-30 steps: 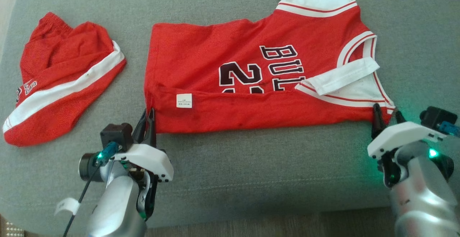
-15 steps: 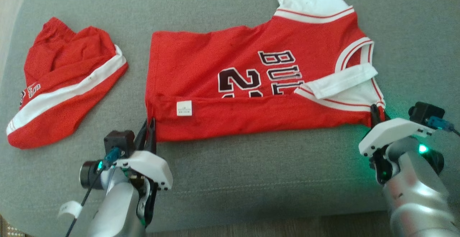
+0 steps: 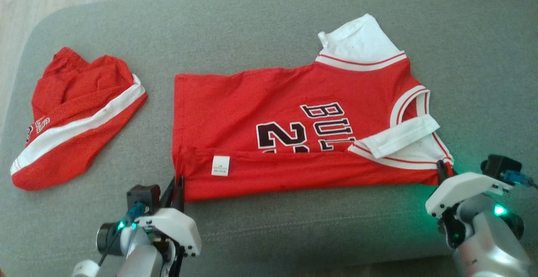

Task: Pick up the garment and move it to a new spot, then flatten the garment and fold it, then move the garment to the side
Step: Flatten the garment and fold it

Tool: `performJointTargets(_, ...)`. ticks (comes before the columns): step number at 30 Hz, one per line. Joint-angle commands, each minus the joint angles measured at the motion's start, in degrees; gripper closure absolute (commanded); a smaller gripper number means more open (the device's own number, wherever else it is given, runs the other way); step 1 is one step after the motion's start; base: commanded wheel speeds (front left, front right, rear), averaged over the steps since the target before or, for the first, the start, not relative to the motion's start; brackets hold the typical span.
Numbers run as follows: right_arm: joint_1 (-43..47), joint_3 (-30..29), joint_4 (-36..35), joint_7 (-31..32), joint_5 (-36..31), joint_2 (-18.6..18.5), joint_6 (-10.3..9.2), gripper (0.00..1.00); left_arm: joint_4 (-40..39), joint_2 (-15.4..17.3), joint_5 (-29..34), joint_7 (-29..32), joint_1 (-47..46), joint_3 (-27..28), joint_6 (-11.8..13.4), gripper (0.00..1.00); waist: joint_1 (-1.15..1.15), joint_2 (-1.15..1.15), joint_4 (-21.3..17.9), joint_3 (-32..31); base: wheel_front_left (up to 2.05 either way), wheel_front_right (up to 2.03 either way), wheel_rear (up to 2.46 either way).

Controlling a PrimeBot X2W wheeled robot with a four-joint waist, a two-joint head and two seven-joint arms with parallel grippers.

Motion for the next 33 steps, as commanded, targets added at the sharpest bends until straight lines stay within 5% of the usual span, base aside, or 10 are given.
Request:
performJointTargets(1, 0.5, 0.7, -2.6, 0.5, 0.3, -0.2, -0.03, 1.0, -0.7, 1.1, 0.2, -0.3, -0.5, 2.2, 0.1, 1.0, 0.0, 0.0, -0.1, -0.3, 0.0, 0.0, 0.0)
performJointTargets(5, 2.1, 0.9, -5.6, 2.5, 0.6, 0.2, -0.03, 1.0, 0.3, 1.1, -0.1, -0.3, -0.5, 2.0, 0.1, 1.0, 0.0, 0.0, -0.1, -0.6, 0.0, 0.0, 0.0)
performJointTargets(6, 2.5, 0.9, -6.6, 2.7, 0.8, 0.3, -0.03, 0.67, 0.5, 1.1, -0.2, -0.3, -0.6, 1.9, 0.1, 0.98, 0.0, 0.0, 0.0, -0.7, 0.0, 0.0, 0.0)
performJointTargets(7, 2.9, 0.9, -7.5, 3.0, 0.9, 0.3, -0.03, 0.0, 0.8, 1.1, -0.3, -0.3, -0.6, 1.8, 0.0, 0.58, 0.0, 0.0, 0.0, -0.8, 0.0, 0.0, 0.0)
performJointTargets(9, 3.6, 1.6, -9.7, 3.4, 1.3, 0.5, -0.03, 0.0, 1.0, 1.1, -0.7, -0.3, -0.7, 1.5, 0.0, 0.0, 0.0, 0.0, 0.1, -1.2, 0.0, 0.0, 0.0)
performJointTargets(25, 8.6, 12.9, -37.5, -3.4, 1.8, 0.0, -0.03, 0.0, -18.2, 1.1, -0.4, -0.3, -2.2, 6.7, 1.0, 0.0, 0.0, 0.0, -0.6, 0.4, 0.0, 0.0, 0.0)
performJointTargets(33, 5.1, 17.6, -46.2, -5.2, -1.3, -0.8, -0.03, 0.0, -11.5, 2.0, 3.0, -0.3, -12.6, 6.4, -0.2, 0.0, 0.0, 0.0, -2.7, 7.5, 0.0, 0.0, 0.0)
